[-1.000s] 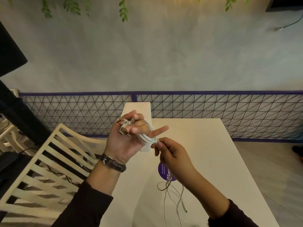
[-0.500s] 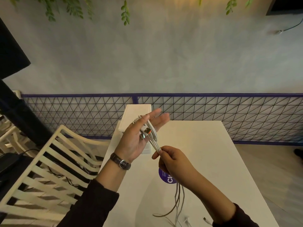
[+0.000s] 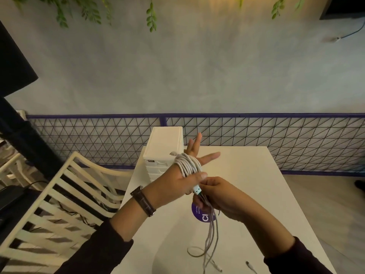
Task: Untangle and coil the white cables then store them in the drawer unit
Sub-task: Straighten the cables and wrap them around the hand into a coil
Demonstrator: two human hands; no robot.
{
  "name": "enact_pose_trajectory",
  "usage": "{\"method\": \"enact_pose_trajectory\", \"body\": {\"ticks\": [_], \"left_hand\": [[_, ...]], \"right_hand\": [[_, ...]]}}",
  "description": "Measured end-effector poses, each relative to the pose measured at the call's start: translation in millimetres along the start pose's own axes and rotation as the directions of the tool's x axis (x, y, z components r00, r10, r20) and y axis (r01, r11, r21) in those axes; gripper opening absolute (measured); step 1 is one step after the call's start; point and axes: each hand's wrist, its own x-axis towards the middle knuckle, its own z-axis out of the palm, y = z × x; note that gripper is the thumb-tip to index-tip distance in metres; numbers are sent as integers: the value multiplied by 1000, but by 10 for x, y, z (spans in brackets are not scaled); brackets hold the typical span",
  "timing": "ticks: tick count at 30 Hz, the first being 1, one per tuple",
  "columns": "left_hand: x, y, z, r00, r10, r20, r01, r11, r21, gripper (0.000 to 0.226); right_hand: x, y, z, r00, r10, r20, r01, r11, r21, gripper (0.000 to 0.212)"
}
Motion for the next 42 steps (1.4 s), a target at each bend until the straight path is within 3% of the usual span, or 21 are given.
{"method": "enact_pose_trajectory", "body": {"ticks": [3,7,8,9,10,14,16,19,21,24,26,29,32,34,36,38,42], "left_hand": [[-38,-59,31,996,15,92,-50,922,385,58],[192,-20,92,954,-297,-46,268,770,579,74],[171,-52,77,963,-266,-41,229,727,648,80],[140,-96,33,980,-196,33,100,631,769,88],[92,-113,-18,969,-211,125,7,534,846,91],[27,-44,55,946,-304,112,26,416,909,58],[147,-105,106,929,-369,-9,159,379,912,69],[137,-235,92,920,-392,18,160,417,895,69],[39,-288,76,892,-450,45,230,536,812,69],[-64,-384,17,805,-584,108,391,658,643,54],[-127,-396,-30,773,-580,255,452,787,421,50],[-192,-359,-98,653,-456,605,542,839,48,57],[-242,-378,-139,605,-243,758,638,718,-279,52],[-260,-344,-134,627,-136,767,674,588,-447,42],[-271,-250,-87,645,40,763,624,548,-556,51],[-259,-171,-16,696,141,704,559,509,-655,56],[-215,-42,-5,844,172,507,399,429,-810,55]], "right_hand": [[-6,-49,-18,997,44,-64,-56,980,-189,27],[0,-91,16,991,50,-122,-94,916,-390,25],[-7,-100,15,993,58,-106,-96,910,-404,30],[-16,-110,9,994,67,-84,-96,908,-408,34],[-28,-123,4,995,79,-64,-98,907,-411,37],[-49,-91,-25,993,121,-16,-118,922,-369,39],[-60,-83,-49,991,131,-10,-126,930,-346,38],[-109,-109,-92,988,156,6,-143,920,-365,32],[-121,-104,-113,990,141,-28,-133,830,-541,24],[-89,-54,-133,996,-20,-83,-51,636,-770,20],[-89,-56,-182,984,-163,-67,50,621,-782,23],[-32,-46,-316,951,-305,50,261,709,-654,21],[57,0,-364,916,-387,109,392,801,-453,17],[111,39,-347,889,-441,124,453,803,-388,16],[160,70,-319,878,-456,146,478,826,-297,19],[200,91,-275,864,-475,164,495,862,-108,19],[263,203,-79,886,-456,80,405,846,346,25]]}}
